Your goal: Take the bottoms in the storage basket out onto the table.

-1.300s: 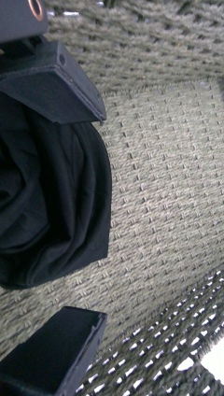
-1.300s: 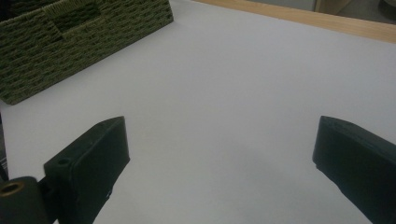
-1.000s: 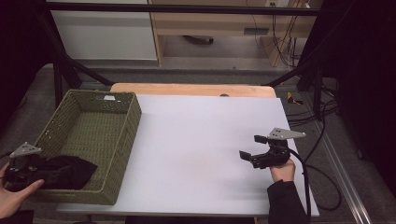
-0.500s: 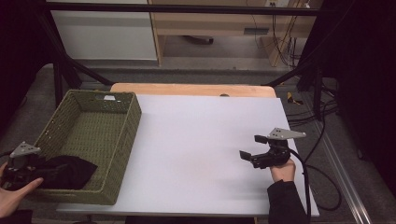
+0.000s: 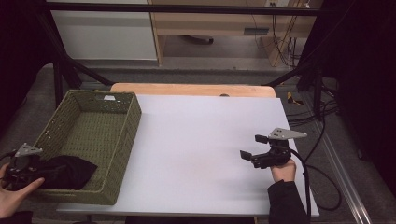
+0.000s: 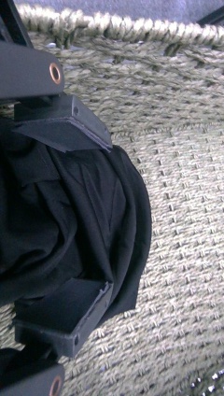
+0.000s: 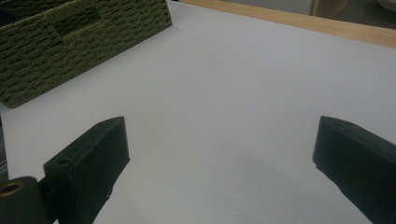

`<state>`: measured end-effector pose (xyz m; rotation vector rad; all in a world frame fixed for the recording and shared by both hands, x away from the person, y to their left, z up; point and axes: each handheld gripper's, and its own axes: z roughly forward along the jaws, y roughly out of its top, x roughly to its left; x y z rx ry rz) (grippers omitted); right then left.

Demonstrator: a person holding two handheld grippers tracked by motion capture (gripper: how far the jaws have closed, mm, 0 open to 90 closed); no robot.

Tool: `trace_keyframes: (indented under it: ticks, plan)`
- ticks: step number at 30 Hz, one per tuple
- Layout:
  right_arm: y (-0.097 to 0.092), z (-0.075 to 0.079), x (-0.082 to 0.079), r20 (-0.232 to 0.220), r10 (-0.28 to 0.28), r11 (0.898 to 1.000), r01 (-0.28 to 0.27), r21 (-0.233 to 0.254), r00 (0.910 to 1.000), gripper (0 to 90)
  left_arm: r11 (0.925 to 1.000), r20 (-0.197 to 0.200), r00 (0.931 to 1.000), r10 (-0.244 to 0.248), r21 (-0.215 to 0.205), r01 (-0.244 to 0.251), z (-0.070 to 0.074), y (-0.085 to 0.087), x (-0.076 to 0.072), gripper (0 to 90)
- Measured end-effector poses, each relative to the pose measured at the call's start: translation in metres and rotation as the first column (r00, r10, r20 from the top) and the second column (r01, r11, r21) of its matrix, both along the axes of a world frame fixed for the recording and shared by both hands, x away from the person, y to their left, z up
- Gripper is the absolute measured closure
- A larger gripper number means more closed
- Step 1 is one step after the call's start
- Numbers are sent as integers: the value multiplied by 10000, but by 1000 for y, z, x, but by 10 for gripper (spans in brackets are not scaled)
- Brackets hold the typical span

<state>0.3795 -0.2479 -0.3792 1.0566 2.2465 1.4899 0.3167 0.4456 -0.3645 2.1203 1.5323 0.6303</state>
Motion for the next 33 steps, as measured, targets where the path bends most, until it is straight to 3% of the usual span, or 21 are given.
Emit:
trace_keyframes:
  ticks: [5,10,12,13,15,19,22,25,33]
  plan:
    - [0,0,0,-6,17,10000,-17,19,10000,40,9994,-48,10000,38,332,-37,-1,-3,0,250]
    - [0,0,0,-25,27,10000,-27,-28,10000,41,9997,-333,9991,247,55,-246,-3,-1,1,274]
    - [1,0,0,-22,43,10000,-43,-10,10000,41,9992,-295,9993,239,-317,-249,-10,2,2,279]
    - [0,0,0,-23,45,10000,-45,-4,10000,41,9993,-547,9984,147,-334,-166,-12,2,4,273]
    - [0,0,0,-20,28,10000,-28,-16,10000,40,9996,-133,9999,91,-258,-94,-11,3,2,284]
    - [1,-1,1,-43,36,10000,-36,-35,10000,41,9996,-403,9992,44,-284,-55,-11,2,3,301]
    - [1,-1,1,-21,51,10000,-51,-11,10000,41,9979,-815,9965,180,-604,-230,-12,2,4,350]
    - [0,0,0,-25,30,10000,-30,-42,10000,41,9984,-1298,9912,267,-458,-329,-13,2,7,406]
    - [0,0,0,-24,38,10000,-38,-21,10000,41,9989,-1511,9877,403,-186,-436,-14,1,5,592]
